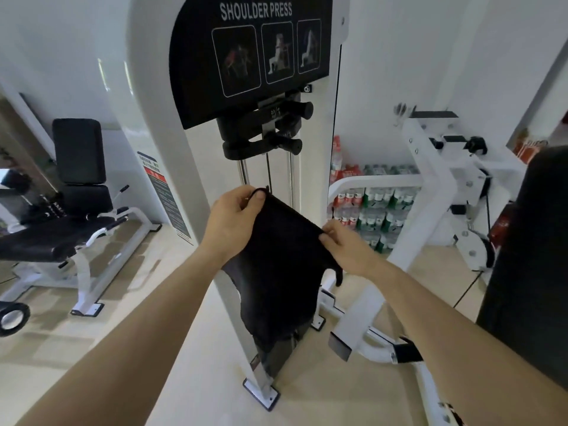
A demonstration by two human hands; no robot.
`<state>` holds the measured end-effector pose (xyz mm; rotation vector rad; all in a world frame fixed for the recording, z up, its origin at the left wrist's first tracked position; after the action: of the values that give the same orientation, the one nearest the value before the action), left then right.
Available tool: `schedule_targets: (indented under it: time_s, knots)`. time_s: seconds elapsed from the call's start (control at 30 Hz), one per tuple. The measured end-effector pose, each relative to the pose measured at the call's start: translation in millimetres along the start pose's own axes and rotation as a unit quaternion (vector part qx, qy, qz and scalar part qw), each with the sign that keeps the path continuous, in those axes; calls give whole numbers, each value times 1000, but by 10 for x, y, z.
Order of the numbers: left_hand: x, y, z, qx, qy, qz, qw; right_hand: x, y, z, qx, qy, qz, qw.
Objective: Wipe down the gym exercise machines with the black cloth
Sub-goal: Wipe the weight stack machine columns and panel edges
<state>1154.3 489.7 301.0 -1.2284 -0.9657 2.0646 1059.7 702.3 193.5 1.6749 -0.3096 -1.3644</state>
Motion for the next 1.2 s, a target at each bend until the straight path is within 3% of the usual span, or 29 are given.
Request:
schedule_targets:
  time_s: [0.23,0.43,0.6,0.97,1.2]
  knots:
    - [137,345,-47,-74,-7,6,997,-247,-380,-251,40,-42,-98,994]
    - [298,448,-79,-127,-46,8,991,-380,-552,-340,64,-15,-97,993]
    - [381,533,-101,-143,-52,-1,988,-506,-677,-460,159,-42,-70,984]
    - [1044,316,-481,-51,87,-79,992,-308,94,-298,176,6,90,980]
    - [1052,284,-577,80,53,72,993,-166,175,-173,216,11,166,962]
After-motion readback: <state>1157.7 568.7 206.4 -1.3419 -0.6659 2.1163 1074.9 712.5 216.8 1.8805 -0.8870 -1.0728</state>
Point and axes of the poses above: each hand's wrist, its own z-axis towards the middle knuckle, its own x-axis out of the palm, y = z × x, the point moved 4 cm from there along z, towards the middle knuckle, and after that the axes turned 1 degree about x, right-handed, at the moved point
